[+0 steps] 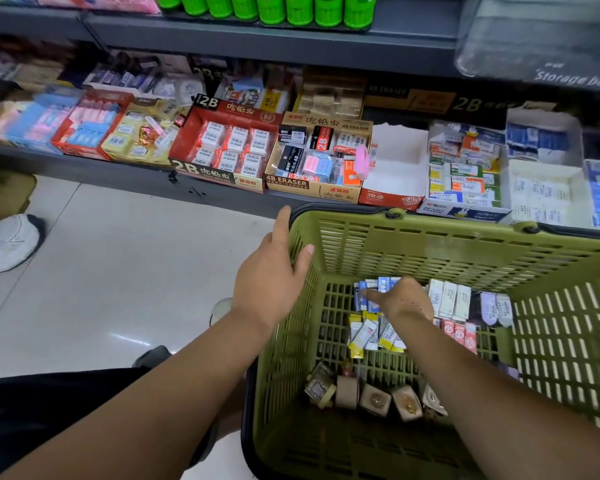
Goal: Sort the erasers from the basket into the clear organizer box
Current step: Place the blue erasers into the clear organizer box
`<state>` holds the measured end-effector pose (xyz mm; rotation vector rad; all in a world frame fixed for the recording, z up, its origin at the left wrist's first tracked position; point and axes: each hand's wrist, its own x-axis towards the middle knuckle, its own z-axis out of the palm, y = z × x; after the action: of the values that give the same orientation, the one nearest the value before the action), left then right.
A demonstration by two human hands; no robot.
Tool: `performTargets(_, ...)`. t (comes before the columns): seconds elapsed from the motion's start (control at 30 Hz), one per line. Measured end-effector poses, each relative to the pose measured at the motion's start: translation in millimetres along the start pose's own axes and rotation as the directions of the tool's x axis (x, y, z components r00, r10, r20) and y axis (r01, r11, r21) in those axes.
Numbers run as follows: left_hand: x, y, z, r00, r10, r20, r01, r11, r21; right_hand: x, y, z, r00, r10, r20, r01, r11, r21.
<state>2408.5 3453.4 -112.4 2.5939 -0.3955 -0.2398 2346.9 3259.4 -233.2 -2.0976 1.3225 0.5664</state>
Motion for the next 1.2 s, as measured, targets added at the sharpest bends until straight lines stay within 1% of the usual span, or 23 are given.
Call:
performTargets(0.1,1.0,0.4,-0.6,1.0,-0.005,0.002,0.005,1.0,0.004,3.8,0.3,-1.3,1.0,0.0,-0.003,0.0,1.0,0.013)
performTargets(0.27,0.1,1.3,-0.2,1.0,-0.013,0.017,0.013,1.0,0.002,7.8,4.2,1.4,0.999,-0.028,-0.039,0.026,0.999,-0.042)
performTargets(0.47,1.4,0.5,-0.1,1.0,-0.012,0.007,0.012,1.0,0.015,8.4,6.6,4.3,0.995,-0.023,-0.097,0.015,0.996,-0.085)
performTargets(0.63,1.7,-0.6,0.1,1.0,-0.008,0.0,0.008,1.0,0.01,6.1,7.2,1.5,0.984,-0.099,-0.147,0.081,0.989,-0.121)
performTargets(0.77,0.8,-0.3,-0.4,1.0,-0.003,-0.006,0.003,1.0,0.017,5.6,4.0,-2.6,0.99,-0.098,-0.101,0.081,0.984,-0.16)
performTargets(0.93,0.6,0.2,-0.1,1.0,0.01,0.006,-0.01,0.999,0.033,8.8,4.0,-3.7,0.999,-0.049,0.017,0.05,0.994,-0.1)
performTargets(1.1,2.2,-3.6,2.9,1.0,0.013,-0.018,-0.012,0.999,0.051,5.8,3.8,-8.6,0.994,-0.106,0.038,0.11,0.987,-0.114)
performTargets(1.2,2.0,-3.4,3.8,1.0,-0.003,-0.004,0.003,0.997,0.079,6.5,9.6,-14.5,0.988,-0.151,0.046,0.155,0.983,-0.101)
